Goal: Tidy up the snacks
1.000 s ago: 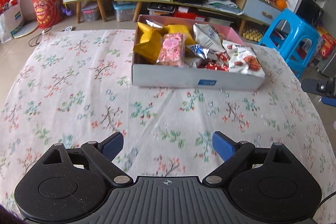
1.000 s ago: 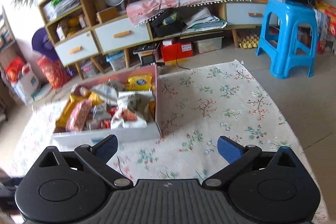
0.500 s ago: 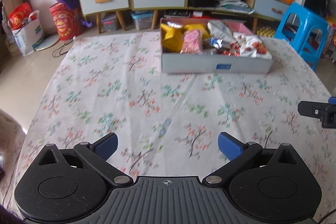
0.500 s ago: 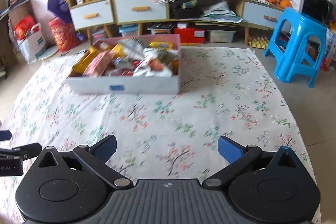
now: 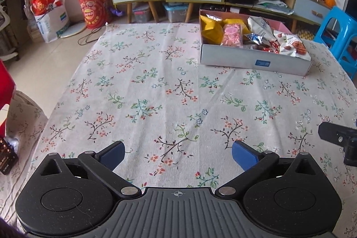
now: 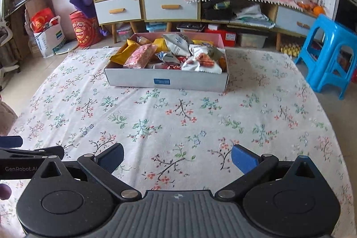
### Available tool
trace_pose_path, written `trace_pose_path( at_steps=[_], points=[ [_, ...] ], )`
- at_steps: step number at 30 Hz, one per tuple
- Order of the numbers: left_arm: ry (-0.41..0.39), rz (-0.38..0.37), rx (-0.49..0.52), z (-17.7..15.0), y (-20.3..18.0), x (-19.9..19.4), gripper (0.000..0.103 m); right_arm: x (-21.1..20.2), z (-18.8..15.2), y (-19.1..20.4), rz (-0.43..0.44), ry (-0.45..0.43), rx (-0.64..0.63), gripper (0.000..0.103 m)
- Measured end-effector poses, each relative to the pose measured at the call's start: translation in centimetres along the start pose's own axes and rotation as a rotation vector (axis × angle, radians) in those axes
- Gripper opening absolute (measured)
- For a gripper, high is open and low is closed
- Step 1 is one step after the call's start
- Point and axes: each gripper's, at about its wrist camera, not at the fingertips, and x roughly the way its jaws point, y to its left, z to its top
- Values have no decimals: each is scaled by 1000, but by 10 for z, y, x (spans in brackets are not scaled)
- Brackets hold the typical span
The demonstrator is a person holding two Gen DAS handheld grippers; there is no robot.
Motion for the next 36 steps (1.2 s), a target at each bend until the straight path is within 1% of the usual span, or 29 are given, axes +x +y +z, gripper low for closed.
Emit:
trace_pose_path(
  at_steps=[9,13,18,22,36],
  points=[
    [-2,-1,10,-2,-6,-3,103,0,-5,0,-20,4,3,93],
    [-9,0,9,-2,-7,-4,103,-1,-4,-2,-16,4,5,93],
    [-5,8,4,-4,-8,-2,103,-7,-5,0,-12,-12,0,93],
    [-20,14,7,-5,-8,-4,103,-9,-4,-1,-15,-21,1,93],
    [-26,13,-6,-3,-5,-8,103,-4,-5,1,-28,-5,3,93]
  ],
)
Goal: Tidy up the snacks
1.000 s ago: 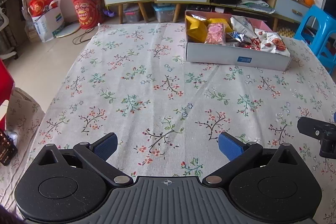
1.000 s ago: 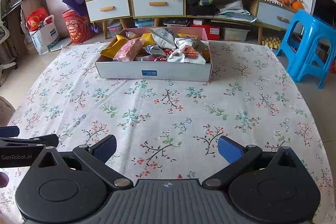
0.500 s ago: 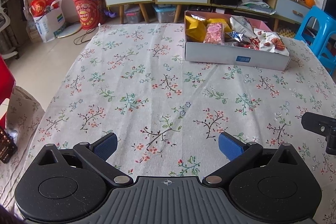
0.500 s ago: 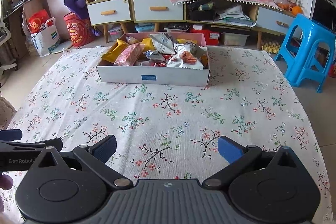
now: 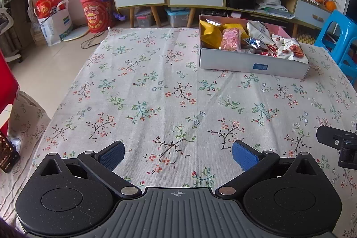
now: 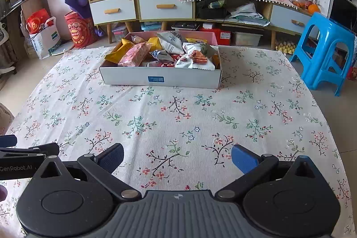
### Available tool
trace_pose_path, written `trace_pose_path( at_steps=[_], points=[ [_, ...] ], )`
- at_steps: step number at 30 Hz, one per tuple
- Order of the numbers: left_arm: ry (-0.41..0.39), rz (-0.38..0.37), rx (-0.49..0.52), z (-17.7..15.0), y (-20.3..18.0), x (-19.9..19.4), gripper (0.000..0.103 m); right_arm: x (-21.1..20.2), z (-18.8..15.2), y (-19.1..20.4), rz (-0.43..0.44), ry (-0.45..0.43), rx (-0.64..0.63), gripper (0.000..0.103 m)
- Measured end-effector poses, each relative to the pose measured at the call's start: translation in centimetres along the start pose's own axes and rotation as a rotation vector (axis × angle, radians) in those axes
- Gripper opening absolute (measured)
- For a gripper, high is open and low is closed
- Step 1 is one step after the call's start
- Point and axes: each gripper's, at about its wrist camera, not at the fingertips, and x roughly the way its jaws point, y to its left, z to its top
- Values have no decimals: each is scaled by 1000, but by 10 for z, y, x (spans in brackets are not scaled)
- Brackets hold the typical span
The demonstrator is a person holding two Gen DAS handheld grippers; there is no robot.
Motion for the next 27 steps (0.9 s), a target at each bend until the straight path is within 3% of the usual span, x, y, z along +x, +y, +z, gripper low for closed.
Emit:
trace_pose_path(
  at_steps=[27],
  points=[
    [0,-1,5,-2,-3,-1,103,2,-1,-2,-9,5,2,93]
  ],
)
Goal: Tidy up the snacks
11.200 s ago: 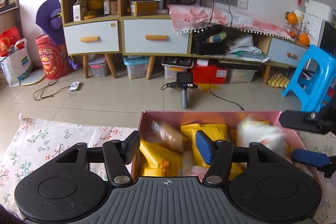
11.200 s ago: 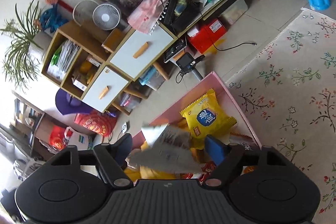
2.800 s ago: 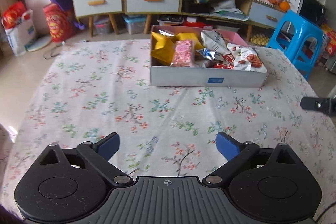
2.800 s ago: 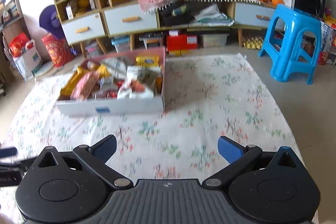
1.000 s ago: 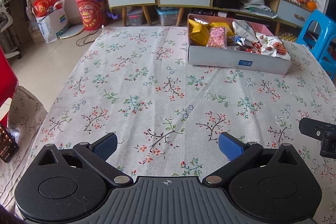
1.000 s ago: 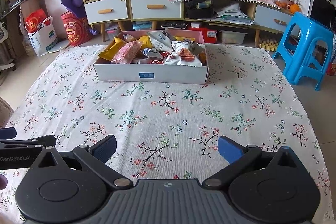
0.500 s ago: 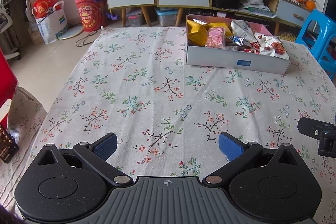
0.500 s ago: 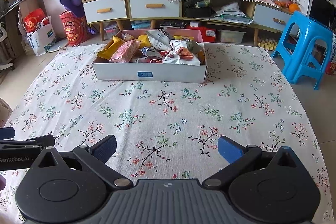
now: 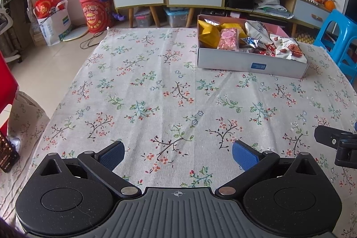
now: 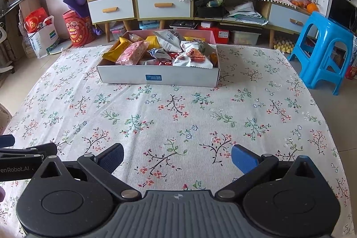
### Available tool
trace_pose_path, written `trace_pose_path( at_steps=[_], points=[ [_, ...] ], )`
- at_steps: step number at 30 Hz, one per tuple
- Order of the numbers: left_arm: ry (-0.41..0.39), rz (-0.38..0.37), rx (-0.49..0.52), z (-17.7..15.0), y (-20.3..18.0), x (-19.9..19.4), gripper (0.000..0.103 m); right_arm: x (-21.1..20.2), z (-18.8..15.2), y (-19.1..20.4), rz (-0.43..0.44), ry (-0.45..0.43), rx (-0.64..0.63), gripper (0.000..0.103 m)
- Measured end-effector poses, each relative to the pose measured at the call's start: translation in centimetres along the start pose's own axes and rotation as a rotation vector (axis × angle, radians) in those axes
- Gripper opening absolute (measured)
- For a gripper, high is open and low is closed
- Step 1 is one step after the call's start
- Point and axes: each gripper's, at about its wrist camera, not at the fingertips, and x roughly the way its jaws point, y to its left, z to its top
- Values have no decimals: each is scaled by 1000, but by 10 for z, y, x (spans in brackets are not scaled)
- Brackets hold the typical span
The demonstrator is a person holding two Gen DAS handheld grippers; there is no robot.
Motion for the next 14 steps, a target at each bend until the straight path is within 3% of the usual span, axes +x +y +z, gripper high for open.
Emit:
trace_pose_path(
  at_steps=[14],
  points=[
    [5,0,5,-1,-1,1,103,1,-1,0,-5,4,-4,93]
  ],
)
